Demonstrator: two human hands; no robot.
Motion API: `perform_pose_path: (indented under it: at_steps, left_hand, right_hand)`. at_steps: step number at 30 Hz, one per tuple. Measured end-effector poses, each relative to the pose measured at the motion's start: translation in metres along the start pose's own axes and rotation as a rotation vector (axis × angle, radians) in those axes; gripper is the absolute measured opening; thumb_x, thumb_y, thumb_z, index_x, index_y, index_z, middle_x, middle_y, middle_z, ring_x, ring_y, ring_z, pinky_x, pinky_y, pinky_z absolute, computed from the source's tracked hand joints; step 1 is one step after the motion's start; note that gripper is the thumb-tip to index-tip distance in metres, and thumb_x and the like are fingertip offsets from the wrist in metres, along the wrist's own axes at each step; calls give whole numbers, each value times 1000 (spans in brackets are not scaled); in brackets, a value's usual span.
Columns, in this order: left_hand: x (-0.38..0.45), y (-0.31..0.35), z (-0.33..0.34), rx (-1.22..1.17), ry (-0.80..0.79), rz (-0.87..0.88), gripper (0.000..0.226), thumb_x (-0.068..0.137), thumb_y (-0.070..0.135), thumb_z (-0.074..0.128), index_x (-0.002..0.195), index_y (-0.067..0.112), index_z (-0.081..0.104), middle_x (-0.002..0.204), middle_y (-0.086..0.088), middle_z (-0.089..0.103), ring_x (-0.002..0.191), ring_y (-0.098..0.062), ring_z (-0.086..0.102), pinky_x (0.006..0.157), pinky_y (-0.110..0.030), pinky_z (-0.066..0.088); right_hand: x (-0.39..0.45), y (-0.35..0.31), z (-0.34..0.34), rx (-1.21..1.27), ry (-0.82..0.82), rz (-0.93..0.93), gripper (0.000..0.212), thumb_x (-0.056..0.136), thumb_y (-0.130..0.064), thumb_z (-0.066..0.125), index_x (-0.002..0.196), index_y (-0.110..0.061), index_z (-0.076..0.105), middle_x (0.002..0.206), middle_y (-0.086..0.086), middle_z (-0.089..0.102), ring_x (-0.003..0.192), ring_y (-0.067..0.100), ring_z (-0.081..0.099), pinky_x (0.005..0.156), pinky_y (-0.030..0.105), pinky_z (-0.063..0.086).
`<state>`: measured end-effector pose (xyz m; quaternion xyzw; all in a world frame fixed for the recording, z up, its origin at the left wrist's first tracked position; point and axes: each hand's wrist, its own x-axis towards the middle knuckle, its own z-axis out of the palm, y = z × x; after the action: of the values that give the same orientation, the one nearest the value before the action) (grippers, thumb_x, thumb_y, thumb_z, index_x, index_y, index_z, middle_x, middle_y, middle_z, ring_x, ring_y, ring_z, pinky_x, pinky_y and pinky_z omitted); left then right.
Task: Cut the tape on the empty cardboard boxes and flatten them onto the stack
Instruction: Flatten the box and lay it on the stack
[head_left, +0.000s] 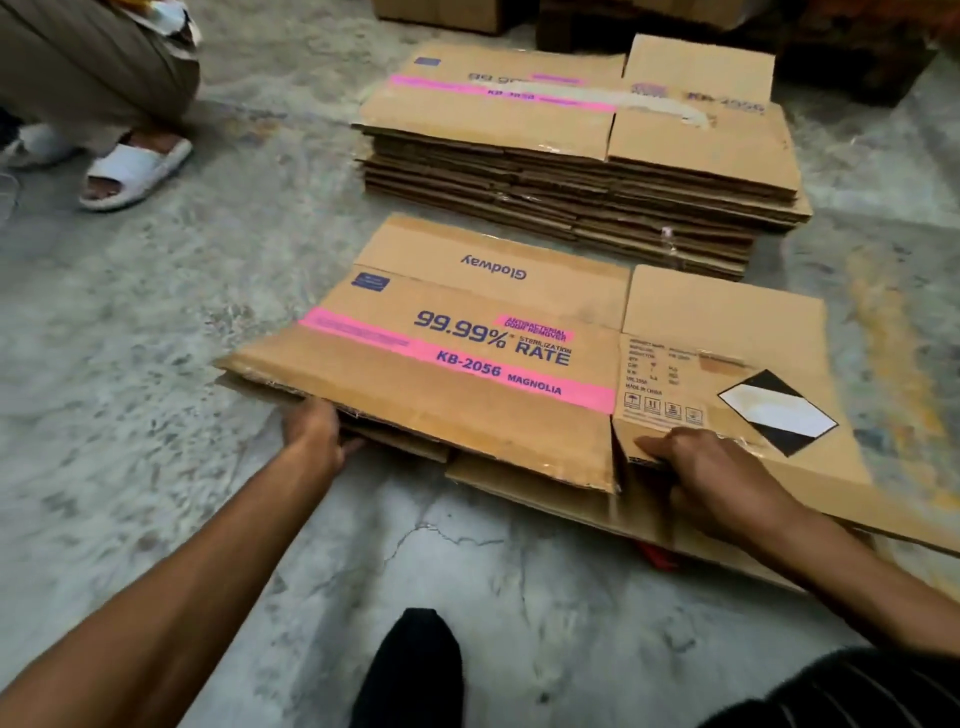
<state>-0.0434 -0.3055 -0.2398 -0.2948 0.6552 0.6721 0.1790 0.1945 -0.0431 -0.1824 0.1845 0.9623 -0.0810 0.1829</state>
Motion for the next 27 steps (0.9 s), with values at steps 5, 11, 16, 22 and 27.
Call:
perform_pose_path:
  at_steps: [5, 11, 16, 22, 27]
  left_hand:
    - [0, 15, 5, 686, -167, -20, 21, 94, 5, 40, 104, -7, 54, 86, -25, 64, 49, -28, 62, 38, -27, 51]
    - [-14, 1, 52, 926, -340, 426, 17, 84, 10, 54, 76, 0, 65, 70, -19, 66, 53, -27, 61, 52, -27, 50]
    - [9, -17, 88, 1292, -409, 895, 33, 90, 34, 54, 111, 10, 64, 114, -13, 65, 106, -31, 57, 87, -38, 46]
    - [75, -14, 143, 1598, -369, 1081, 69, 91, 56, 29, 148, 19, 25, 156, -18, 18, 145, -33, 11, 116, -48, 12]
    - [116, -31, 146, 1587, -307, 1114, 74, 86, 67, 10, 151, 31, 1, 160, -11, -5, 147, -24, -6, 118, -44, 0]
  right_hand:
    - [12, -8, 9, 26, 12, 83, 51, 84, -12, 49, 135, -19, 45, 119, 13, 57, 110, 32, 55, 87, 38, 50]
    - [20, 1, 21, -42, -159, 52, 66, 88, -27, 51, 147, -28, 22, 132, 8, 43, 117, 29, 47, 87, 38, 46]
    - [37, 18, 14, 149, -386, 82, 72, 85, -45, 58, 147, -29, 25, 149, 3, 33, 136, 24, 34, 108, 35, 34]
    - [126, 50, 19, 234, 40, 146, 80, 83, -70, 36, 149, -29, 16, 160, 8, 10, 146, 29, 9, 117, 43, 12]
    - [175, 71, 66, 111, 210, 136, 84, 78, -76, 3, 150, -32, 4, 161, 6, -4, 147, 23, -6, 119, 44, -2]
